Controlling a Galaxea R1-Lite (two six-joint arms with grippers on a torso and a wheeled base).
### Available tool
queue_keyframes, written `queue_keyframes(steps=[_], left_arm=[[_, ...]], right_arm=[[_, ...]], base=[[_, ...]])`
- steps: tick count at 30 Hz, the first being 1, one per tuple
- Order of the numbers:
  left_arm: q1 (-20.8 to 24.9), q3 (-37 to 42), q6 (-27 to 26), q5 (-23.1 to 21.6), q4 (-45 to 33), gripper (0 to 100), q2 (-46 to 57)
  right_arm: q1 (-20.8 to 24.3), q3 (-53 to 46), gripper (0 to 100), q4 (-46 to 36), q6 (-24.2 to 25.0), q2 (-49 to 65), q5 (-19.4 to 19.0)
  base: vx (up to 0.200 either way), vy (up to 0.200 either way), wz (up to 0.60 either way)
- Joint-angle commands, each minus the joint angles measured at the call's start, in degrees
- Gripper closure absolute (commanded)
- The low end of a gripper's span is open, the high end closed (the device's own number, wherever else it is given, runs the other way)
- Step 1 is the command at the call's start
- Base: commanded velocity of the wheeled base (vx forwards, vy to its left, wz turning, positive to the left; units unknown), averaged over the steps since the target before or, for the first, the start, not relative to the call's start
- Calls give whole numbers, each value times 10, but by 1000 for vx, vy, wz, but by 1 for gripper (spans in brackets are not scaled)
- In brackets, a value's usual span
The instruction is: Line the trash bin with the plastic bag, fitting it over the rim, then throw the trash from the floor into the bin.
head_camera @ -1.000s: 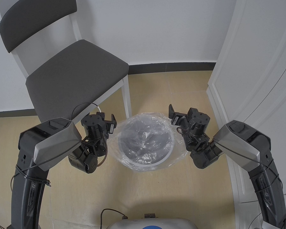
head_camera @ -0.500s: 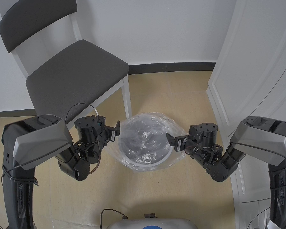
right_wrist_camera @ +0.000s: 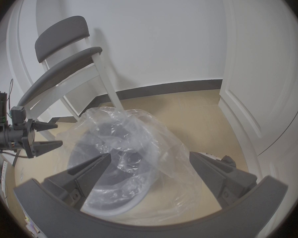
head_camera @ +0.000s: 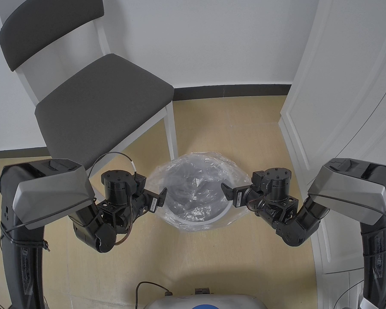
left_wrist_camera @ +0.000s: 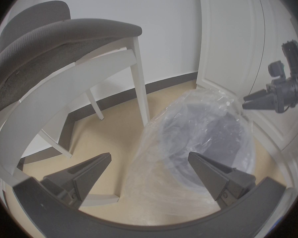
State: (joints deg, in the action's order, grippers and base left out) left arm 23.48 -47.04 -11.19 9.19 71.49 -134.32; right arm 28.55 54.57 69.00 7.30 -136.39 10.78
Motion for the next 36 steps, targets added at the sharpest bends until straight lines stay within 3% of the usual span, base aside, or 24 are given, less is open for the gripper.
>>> queue_keyframes(steps=[1,8,13,27,36], left_arm=[[-1,-15,-13,16,4,0,-34],[-5,-73,-12,66,10,0,-60],[-7,-114,-16,123,20,0,-76],[-11,-201,-5,131,21,0,-118],[-14,-282,0,170,25,0,-159]], right_arm=[[-5,30,0,2,2,-39,7],[-21,87,0,2,4,-69,33],[-29,170,0,1,3,-111,97],[-32,237,0,7,25,-140,111],[-30,289,0,54,29,-175,119]], base=[[0,0,0],[0,0,0],[0,0,0],[0,0,0],[0,0,0]])
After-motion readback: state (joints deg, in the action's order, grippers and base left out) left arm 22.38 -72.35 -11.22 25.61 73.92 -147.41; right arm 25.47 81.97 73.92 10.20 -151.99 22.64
